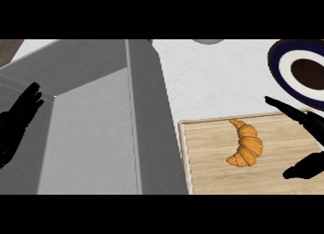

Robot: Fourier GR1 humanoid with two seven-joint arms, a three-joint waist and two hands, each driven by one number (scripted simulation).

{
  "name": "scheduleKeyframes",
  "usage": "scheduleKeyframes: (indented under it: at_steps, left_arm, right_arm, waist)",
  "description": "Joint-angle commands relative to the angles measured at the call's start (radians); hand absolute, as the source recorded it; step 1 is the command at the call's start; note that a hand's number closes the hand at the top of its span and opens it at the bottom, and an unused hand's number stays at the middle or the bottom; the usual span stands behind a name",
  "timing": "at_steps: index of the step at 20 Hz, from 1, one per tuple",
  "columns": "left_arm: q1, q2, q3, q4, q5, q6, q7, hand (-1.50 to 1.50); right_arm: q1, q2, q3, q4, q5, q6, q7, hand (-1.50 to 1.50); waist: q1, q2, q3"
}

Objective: Pick the croissant from the tray and place it in the plate

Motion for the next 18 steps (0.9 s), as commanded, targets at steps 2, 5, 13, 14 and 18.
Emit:
scheduleKeyframes:
  at_steps: [2,5,13,14,18]
  left_arm:
    - [-0.028,-0.167,-0.049,0.049,0.004,0.069,-0.028,0.00]
    - [-0.044,-0.158,-0.060,0.066,0.032,0.057,-0.049,0.00]
    - [-0.075,-0.126,-0.086,0.105,0.062,0.073,-0.065,0.00]
    - [-0.055,-0.121,-0.089,0.091,0.073,0.068,-0.075,0.00]
    - [-0.109,-0.102,-0.094,0.073,0.097,0.091,-0.015,0.00]
  right_arm:
    - [-0.030,0.013,0.066,-0.025,0.103,-0.023,0.112,-1.50]
    - [-0.049,0.006,0.095,-0.001,0.135,0.011,0.139,-1.50]
    - [-0.092,0.044,0.150,-0.054,0.171,0.072,0.269,-1.50]
    - [-0.090,0.056,0.141,-0.032,0.172,0.060,0.269,-1.50]
    - [-0.081,0.095,0.180,-0.027,0.236,0.021,0.292,-1.50]
  waist:
    - [-0.004,0.016,-0.040]
    - [0.001,0.019,-0.040]
    - [-0.004,0.015,-0.040]
    - [0.003,0.014,-0.039]
    - [-0.004,0.014,-0.038]
